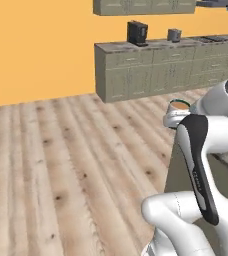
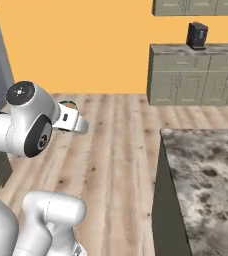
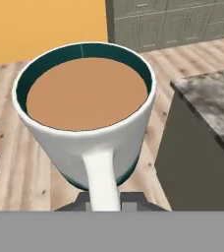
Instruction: Pick the cup of tea, navigate to the dining table, and place it on the saucer.
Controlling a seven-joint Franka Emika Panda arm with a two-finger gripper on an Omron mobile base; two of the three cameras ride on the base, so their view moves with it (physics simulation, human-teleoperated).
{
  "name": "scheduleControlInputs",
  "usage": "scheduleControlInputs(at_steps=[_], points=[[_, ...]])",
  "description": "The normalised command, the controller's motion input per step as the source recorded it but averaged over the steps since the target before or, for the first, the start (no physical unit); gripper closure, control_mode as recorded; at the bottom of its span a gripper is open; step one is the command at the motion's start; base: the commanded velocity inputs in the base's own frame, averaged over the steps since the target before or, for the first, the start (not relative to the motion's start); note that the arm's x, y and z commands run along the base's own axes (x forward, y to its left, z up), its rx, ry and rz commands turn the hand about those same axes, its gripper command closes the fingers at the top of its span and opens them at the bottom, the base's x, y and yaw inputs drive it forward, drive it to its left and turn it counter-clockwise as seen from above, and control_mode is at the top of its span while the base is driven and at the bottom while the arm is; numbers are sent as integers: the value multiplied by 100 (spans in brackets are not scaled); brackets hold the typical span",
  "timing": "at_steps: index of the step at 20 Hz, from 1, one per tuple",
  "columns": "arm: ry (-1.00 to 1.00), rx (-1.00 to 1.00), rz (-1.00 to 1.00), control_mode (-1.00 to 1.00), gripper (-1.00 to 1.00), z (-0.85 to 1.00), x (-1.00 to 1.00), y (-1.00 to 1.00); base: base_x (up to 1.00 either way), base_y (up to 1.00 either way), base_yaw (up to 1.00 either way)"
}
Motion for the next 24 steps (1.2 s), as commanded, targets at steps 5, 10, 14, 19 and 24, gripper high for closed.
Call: scheduleControlInputs(at_steps=[5,10,14,19,24], points=[[0,0,0,100,100,0,0,0,77,92,-52],[0,0,0,100,100,0,0,0,93,77,-49],[0,0,0,100,100,0,0,0,30,25,-95],[0,0,0,100,100,0,0,0,22,20,-96],[0,0,0,100,100,0,0,0,19,30,-84]])
